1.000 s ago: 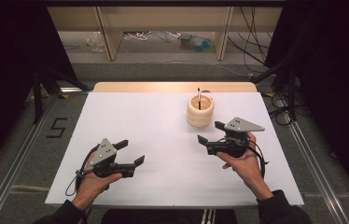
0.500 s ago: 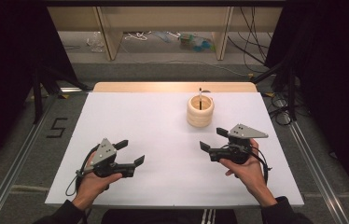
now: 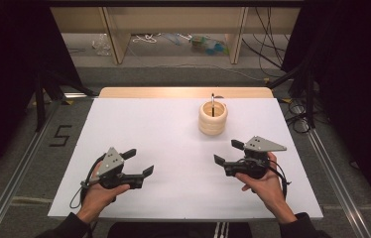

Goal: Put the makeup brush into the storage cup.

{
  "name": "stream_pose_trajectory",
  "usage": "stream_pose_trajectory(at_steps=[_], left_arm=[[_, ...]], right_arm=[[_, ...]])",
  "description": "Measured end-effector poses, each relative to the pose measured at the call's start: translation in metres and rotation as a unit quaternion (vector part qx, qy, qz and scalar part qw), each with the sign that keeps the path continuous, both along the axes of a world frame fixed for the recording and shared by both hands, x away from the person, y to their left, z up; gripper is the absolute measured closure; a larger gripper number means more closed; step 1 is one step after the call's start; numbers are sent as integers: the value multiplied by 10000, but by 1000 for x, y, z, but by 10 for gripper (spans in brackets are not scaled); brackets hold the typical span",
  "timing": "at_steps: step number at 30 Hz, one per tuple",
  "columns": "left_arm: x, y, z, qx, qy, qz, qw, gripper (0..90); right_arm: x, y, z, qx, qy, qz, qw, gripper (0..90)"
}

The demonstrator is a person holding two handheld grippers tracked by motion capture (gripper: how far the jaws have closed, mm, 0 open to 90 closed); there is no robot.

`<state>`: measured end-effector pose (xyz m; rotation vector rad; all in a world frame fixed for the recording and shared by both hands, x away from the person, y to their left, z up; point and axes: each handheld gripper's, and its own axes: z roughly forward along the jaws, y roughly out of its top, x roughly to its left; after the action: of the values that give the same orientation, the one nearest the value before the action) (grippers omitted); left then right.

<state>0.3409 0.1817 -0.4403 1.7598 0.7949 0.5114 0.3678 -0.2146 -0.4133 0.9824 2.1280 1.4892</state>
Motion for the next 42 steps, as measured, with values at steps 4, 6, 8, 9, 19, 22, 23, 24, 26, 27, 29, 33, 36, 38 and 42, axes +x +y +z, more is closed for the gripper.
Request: stream_pose_trajectory(at_steps=[4,6,8,9,19,22,23,24,26,27,29,33,36,38,42], left_arm=[[0,0,0,7,1,-2,10000,160],[0,-1,-1,-20,28,-2,10000,160],[0,-1,-1,14,1,-15,10000,160],[0,-1,-1,-12,-9,-34,10000,160],[0,-1,-2,-1,-8,-32,10000,160],[0,-1,-2,-5,-4,-29,10000,160],[-1,-1,-1,19,4,-5,10000,160],[-1,-2,-1,16,3,-5,10000,160],[-1,-2,-1,19,4,-5,10000,160],[-1,-2,-1,21,6,-7,10000,160],[0,-1,-1,22,4,-7,10000,160],[-1,-2,-1,23,6,-9,10000,160],[-1,-2,-1,21,7,-10,10000,160],[0,-2,-1,27,6,-13,10000,160],[0,-2,-1,27,9,-12,10000,160]], right_arm=[[-2,-1,-2,-17,-27,10,10000,165],[-3,-1,-2,-55,-50,22,10000,165],[-4,0,-4,6,-44,90,10000,165],[-6,-1,-4,-50,9,62,10000,165],[-17,-1,-3,-1,-52,115,9999,163],[-18,-2,-4,-63,-31,122,9999,163],[-18,-2,-5,-16,-17,152,9999,163],[-18,-3,-5,-30,-21,143,9999,164],[-18,-3,-5,-2,-21,140,9999,164],[-18,-3,-5,12,-47,118,9999,164],[-18,-3,-4,25,-53,107,9999,164],[-19,-4,-4,-63,-3,96,9999,164],[-19,-4,-4,-51,0,97,9999,164],[-18,-4,-4,-34,-88,74,9999,164],[-17,-4,-5,30,-67,114,9999,164]])
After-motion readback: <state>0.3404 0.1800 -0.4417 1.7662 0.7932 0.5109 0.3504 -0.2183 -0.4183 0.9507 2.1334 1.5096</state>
